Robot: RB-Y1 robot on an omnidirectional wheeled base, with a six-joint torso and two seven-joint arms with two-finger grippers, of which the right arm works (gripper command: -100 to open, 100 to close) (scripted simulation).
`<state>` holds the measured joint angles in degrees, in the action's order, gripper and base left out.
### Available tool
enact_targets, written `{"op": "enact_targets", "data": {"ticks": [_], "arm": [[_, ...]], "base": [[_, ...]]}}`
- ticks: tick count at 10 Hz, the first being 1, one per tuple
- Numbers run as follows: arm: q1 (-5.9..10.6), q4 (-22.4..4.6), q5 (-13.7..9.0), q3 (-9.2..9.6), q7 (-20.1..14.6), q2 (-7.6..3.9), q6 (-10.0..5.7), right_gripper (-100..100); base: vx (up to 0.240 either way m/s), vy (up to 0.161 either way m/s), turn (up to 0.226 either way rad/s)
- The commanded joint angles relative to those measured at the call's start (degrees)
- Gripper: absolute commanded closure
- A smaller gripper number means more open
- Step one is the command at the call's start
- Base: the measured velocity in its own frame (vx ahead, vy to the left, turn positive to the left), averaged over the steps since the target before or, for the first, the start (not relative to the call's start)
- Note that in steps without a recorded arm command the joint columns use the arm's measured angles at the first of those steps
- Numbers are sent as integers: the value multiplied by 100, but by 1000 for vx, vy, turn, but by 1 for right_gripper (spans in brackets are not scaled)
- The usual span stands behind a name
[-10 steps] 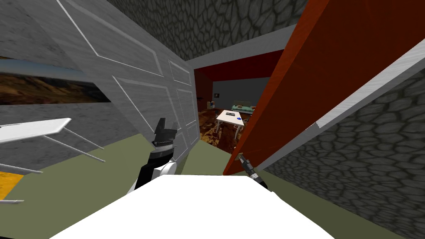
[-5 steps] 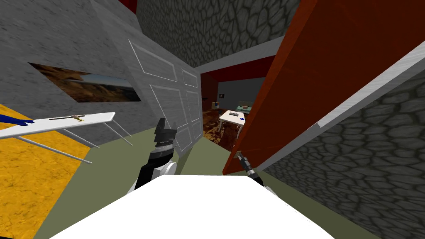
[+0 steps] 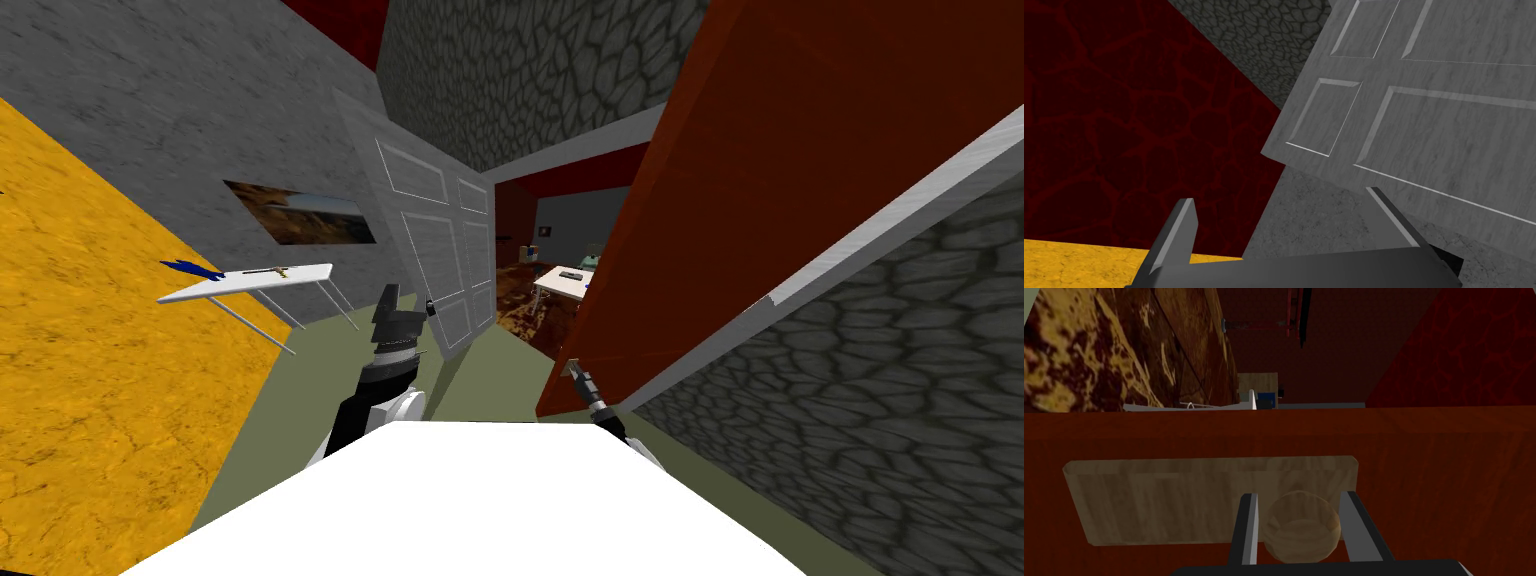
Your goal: Pull the door open
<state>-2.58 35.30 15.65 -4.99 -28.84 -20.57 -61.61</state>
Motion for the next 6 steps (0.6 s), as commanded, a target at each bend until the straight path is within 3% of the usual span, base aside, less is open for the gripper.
{"op": "enact_targets", "data": {"ticks": [1, 3, 4, 6], "arm": [[13, 63, -41, 21, 39, 39, 97, 100], [51, 101, -84, 36, 75, 70, 196, 100], [43, 71, -62, 43, 66, 75, 163, 100], [-84, -12, 1, 43, -22, -29, -103, 100]], "base": [[-196, -82, 142], [-171, -103, 112], [-72, -41, 44], [-172, -53, 178]]}}
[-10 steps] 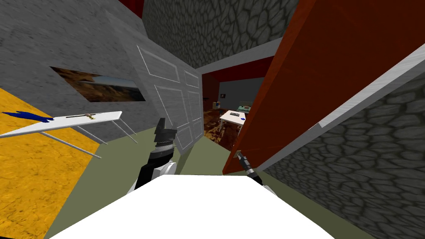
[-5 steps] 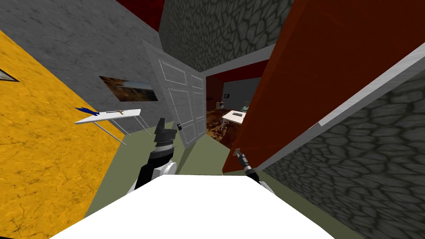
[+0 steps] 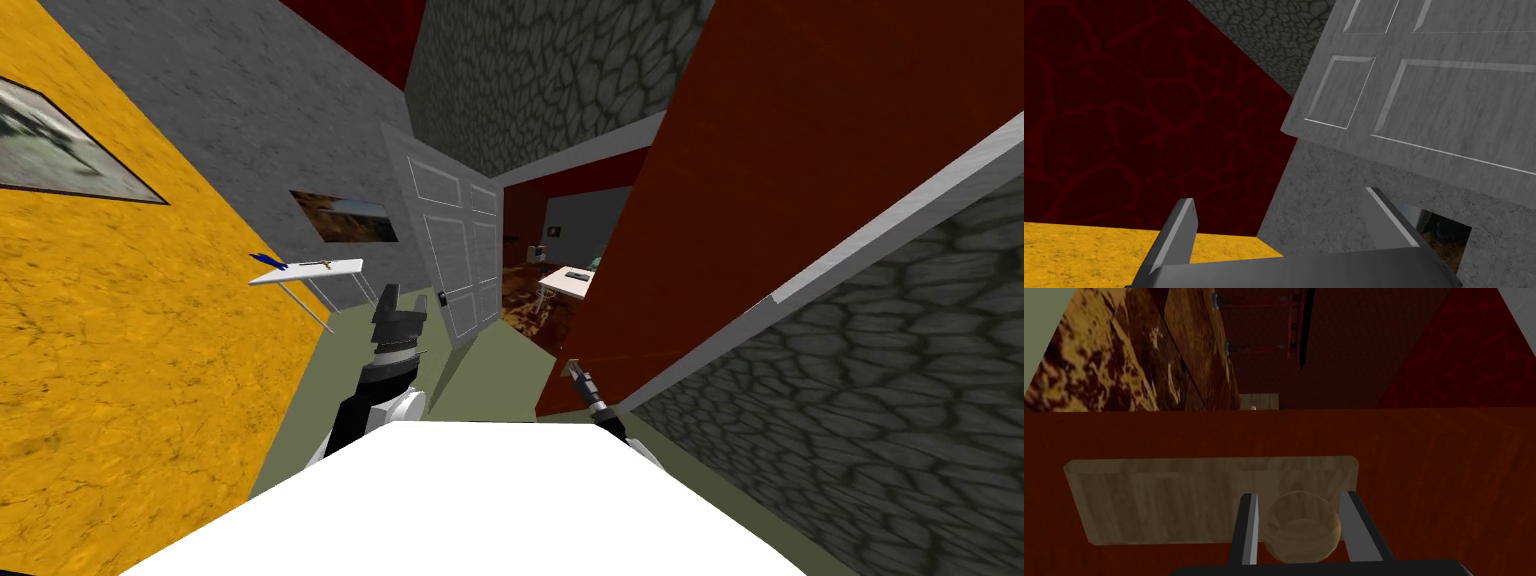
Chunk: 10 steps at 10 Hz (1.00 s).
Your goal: Pull the door open
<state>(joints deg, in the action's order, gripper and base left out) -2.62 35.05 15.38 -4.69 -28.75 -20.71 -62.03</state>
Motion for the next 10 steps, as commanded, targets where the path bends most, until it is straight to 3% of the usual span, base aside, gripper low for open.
{"op": "enact_targets", "data": {"ticks": [1, 7, 8, 10], "arm": [[-134, -21, 53, 7, -72, -65, -181, 100], [-371, -165, 163, -18, -249, -285, -705, 100], [-377, -97, 157, -2, -228, -247, -605, 100], [-406, -176, 198, -21, -257, -278, -733, 100]], "base": [[-221, -104, 174], [-157, -63, 111], [-64, -28, 25], [-154, -74, 174]]}}
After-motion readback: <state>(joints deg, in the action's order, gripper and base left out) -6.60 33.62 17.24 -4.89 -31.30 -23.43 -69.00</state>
